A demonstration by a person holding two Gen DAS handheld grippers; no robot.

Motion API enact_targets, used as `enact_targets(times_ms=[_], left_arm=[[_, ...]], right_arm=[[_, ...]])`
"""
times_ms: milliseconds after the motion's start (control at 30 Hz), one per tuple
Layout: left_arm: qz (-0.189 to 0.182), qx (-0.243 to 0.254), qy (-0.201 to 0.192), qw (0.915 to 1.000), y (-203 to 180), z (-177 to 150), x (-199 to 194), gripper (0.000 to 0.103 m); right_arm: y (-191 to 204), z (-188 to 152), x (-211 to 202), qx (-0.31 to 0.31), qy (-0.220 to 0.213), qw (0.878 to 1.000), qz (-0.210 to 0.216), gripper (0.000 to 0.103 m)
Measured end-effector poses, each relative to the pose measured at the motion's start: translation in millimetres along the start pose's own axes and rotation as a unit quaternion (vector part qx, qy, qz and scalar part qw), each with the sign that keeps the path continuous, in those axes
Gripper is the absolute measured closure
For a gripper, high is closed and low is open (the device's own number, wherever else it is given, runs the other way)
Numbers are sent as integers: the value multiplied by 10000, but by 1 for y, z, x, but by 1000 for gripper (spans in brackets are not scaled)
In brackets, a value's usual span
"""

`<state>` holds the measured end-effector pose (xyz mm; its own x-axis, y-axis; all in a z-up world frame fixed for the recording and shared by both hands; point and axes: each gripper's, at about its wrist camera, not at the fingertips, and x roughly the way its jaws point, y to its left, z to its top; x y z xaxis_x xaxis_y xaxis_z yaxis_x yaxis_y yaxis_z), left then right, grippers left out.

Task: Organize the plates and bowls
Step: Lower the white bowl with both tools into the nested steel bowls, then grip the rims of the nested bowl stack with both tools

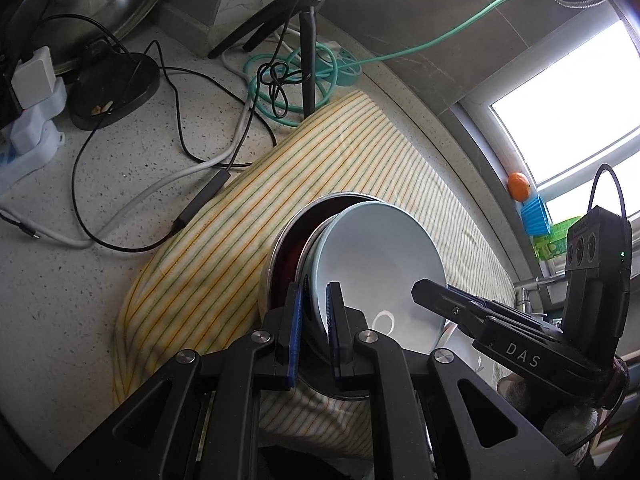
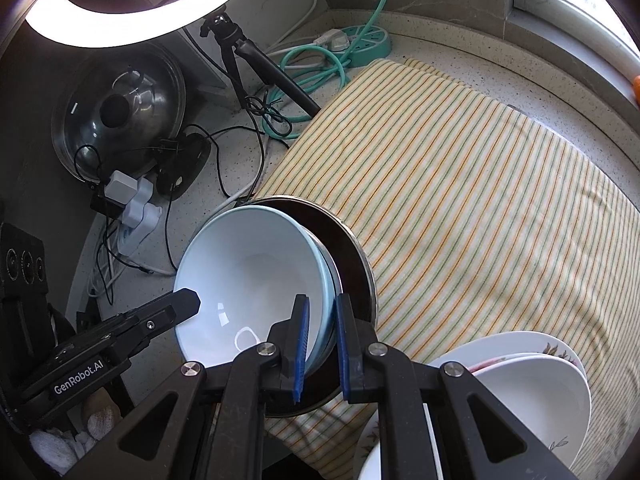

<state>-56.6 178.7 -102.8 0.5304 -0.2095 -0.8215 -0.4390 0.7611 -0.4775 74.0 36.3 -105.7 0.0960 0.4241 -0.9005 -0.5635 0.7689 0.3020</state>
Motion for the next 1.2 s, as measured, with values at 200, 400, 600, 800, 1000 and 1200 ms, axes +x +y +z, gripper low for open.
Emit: enact_targets(times_ms=[200,400,600,800,1000,1200], left_arm=[[6,46,0,10000,0,0,1,94],[9,75,7,10000,-1,1,0,91],[85,233,-139,9996,-3,2,-12,91],[174,337,-285,9989,-1,3,-25,91],[280,276,-390,9985,13,5,-36,91],[313,185,-333,9988,28,7,-33,91]], right_arm=[[1,0,0,-69,-30,10000,-47,91],[0,0,0,-39,-48,10000,35,89],[-3,0,-8,-20,-194,9998,99,87],[-2,-1,-26,-21,-531,9983,223,83],[-14,-9,-44,116,-852,9962,143,80],[-30,-20,-58,383,-1189,9918,-273,80]])
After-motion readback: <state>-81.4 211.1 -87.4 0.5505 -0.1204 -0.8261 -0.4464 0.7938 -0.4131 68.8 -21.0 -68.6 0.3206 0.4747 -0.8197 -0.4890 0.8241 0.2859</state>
